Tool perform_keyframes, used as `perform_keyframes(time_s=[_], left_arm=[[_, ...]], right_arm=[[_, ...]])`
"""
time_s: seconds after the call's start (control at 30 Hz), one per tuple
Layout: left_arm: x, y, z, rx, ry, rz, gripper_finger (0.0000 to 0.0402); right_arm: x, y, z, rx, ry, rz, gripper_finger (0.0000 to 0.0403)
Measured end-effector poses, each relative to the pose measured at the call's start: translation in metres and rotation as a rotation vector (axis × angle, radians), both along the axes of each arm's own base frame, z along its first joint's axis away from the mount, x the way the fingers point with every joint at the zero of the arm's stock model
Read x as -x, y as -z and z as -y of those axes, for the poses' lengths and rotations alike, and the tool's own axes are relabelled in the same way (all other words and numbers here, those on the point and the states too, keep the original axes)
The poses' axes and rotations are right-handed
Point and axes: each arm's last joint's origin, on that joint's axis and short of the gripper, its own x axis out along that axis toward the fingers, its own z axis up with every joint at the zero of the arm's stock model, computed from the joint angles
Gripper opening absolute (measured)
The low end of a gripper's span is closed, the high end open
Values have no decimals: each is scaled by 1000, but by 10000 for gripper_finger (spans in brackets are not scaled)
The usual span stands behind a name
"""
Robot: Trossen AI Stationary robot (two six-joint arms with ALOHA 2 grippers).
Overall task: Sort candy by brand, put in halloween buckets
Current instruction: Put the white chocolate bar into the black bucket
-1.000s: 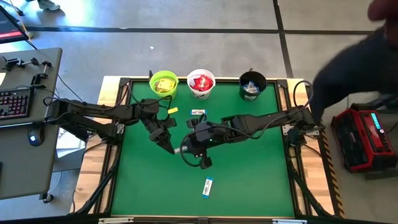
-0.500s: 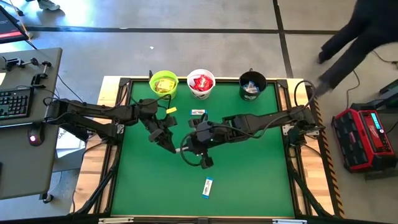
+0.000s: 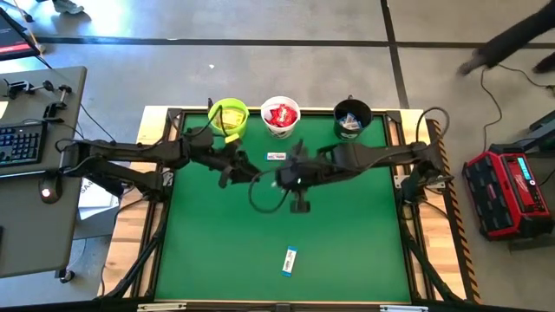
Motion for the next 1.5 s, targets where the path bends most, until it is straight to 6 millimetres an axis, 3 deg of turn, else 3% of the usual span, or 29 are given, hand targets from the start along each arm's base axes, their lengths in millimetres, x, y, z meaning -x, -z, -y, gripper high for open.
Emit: perform_keyframes(time_s=[0.17, 0.37, 0.77, 1.0, 1.2, 1.37, 1.5], left_arm=[[1, -5, -11, -85, -124, 64, 195], [1, -7, -14, -125, -153, 94, 195], [1, -4, -13, -177, -146, 69, 195], [1, -2, -14, -179, -165, 53, 195], [1, -4, -14, -182, -168, 67, 195], [1, -3, -14, -181, -168, 66, 195], [1, -3, -14, -183, -181, 63, 195]], right_arm=[[19, 1, 40, 47, 176, -89, 8], [43, 9, 100, 60, 395, -134, 8], [114, 62, 206, 67, 838, -245, 7], [144, 99, 241, 16, 943, -283, 7], [159, 131, 256, -26, 994, -274, 7], [167, 141, 264, -58, 1038, -259, 19], [172, 141, 269, -71, 1066, -249, 53]])
